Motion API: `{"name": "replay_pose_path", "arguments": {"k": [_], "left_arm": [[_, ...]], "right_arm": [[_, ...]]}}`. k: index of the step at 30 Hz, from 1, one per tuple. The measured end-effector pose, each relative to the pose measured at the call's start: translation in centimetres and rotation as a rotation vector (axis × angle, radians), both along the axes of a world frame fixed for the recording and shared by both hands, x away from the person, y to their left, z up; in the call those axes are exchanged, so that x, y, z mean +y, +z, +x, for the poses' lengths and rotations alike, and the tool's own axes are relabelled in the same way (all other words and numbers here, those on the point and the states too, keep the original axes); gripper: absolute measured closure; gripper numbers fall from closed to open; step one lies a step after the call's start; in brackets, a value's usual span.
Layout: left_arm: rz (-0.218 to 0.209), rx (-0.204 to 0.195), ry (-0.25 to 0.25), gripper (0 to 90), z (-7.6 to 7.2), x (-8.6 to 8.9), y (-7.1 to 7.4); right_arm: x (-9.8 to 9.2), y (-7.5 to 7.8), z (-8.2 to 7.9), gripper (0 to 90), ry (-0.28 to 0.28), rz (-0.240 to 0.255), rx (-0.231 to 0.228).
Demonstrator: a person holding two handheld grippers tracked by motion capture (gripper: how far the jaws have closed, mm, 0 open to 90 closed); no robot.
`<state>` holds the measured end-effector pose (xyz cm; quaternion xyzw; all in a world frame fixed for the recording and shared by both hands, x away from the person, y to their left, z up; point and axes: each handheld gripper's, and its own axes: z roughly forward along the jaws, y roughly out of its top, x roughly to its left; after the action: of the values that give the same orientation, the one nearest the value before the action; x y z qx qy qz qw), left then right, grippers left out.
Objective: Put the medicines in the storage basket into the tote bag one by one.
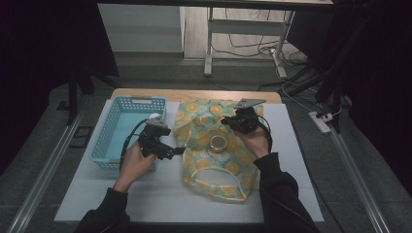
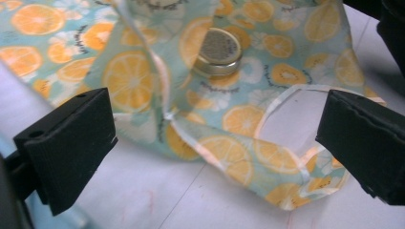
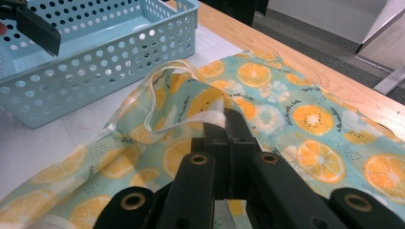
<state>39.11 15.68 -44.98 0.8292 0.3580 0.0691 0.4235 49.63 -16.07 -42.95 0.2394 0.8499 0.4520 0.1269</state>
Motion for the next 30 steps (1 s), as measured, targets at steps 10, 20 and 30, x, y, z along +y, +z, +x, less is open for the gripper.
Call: {"name": "replay_pose_path", "arguments": {"k": [10, 20, 30], "left_arm": [[0.022, -0.005, 0.067, 0.0, 0.0, 2.2, 0.2], [0.041, 0.006, 0.135, 0.0, 0.2, 4.3, 0.0], [0.066, 0.028, 0.194, 0.0, 0.5, 5.7, -0.4]], "right_arm": [[0.0, 0.0, 0.0, 89.9, 0.001, -0.001, -0.001], [0.0, 0.0, 0.0, 89.9, 0.001, -0.002, -0.001], [0.0, -0.1, 0.0, 89.9, 0.002, -0.002, -0.002]]}}
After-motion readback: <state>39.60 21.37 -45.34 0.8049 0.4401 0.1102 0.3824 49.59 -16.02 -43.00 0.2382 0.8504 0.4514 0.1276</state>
